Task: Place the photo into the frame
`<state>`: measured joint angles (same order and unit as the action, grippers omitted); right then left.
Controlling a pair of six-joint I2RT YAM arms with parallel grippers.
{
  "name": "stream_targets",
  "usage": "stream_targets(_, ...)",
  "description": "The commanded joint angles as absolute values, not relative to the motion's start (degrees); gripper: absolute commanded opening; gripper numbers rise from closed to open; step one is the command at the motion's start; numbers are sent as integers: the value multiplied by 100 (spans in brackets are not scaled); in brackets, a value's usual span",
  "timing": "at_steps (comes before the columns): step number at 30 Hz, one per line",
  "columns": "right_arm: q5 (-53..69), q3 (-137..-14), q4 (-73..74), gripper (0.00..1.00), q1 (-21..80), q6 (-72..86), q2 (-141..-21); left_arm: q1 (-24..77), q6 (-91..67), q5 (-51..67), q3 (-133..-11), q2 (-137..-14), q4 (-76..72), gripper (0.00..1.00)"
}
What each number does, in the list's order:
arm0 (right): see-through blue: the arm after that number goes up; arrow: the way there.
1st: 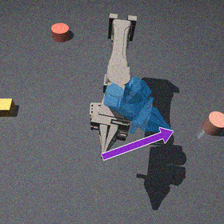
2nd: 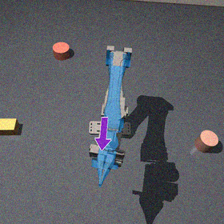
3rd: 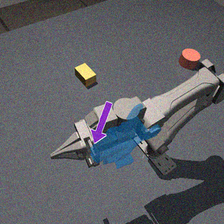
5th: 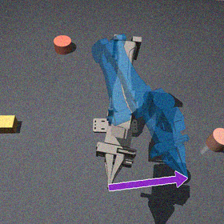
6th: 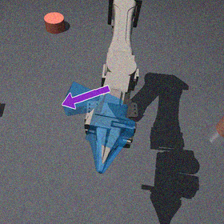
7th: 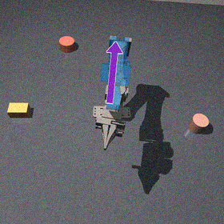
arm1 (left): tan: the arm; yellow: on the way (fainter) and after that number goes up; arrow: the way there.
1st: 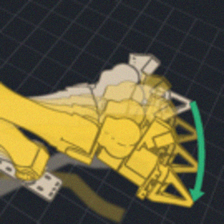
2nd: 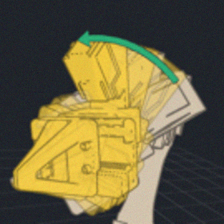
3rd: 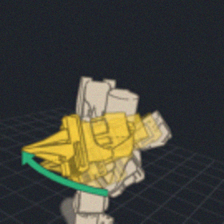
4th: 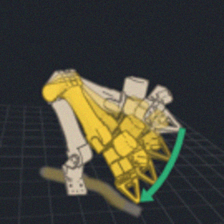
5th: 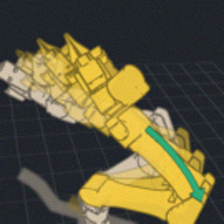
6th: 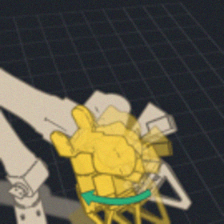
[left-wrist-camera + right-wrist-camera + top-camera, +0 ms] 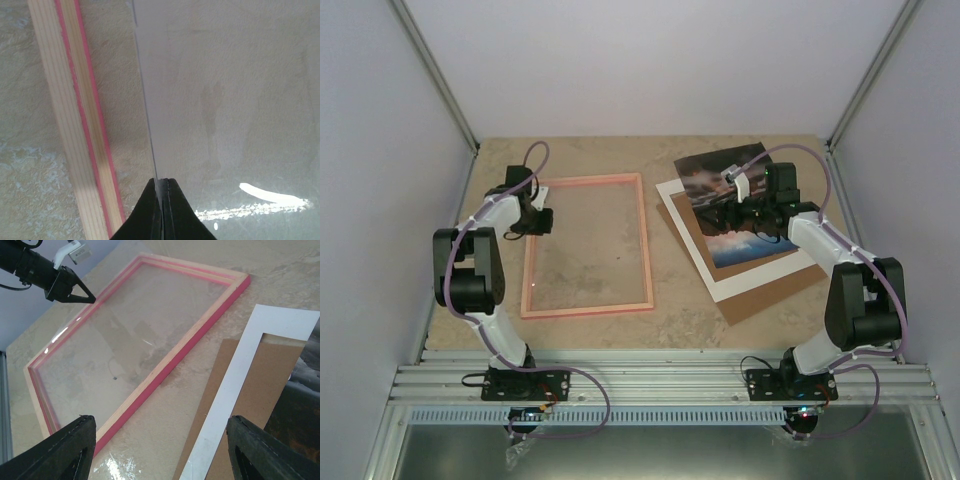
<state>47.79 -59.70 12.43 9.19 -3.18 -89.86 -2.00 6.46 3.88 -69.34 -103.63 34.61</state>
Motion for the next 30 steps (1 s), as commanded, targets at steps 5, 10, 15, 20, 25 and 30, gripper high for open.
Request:
stream_targets(5,4805,-5933,1175,72,950,-378,-8969,-240,715,799,-6872,-10321,3546,0)
stream_targets(10,4790,-5933,1169,72,955,-378,-8957,-240,712,646,-6847,-10144,3478,23)
stream_targets(15,4807,-5942,1168,72,965,-367,-8956,-237,707,467,-6840,-9926,3490,51)
stream_targets(20,4791,-5941,1159,72,979,-369,-8940,-237,742,288,-6828,-9711,3511,72)
stream_targets(25,4782,-5942,1158,73,976,-378,-8900,-238,816,104,-6833,-9437,3551,88)
stream_targets(30,4760,-5933,1172,73,976,-419,-8839,-242,862,-221,-6763,-9179,3367,94)
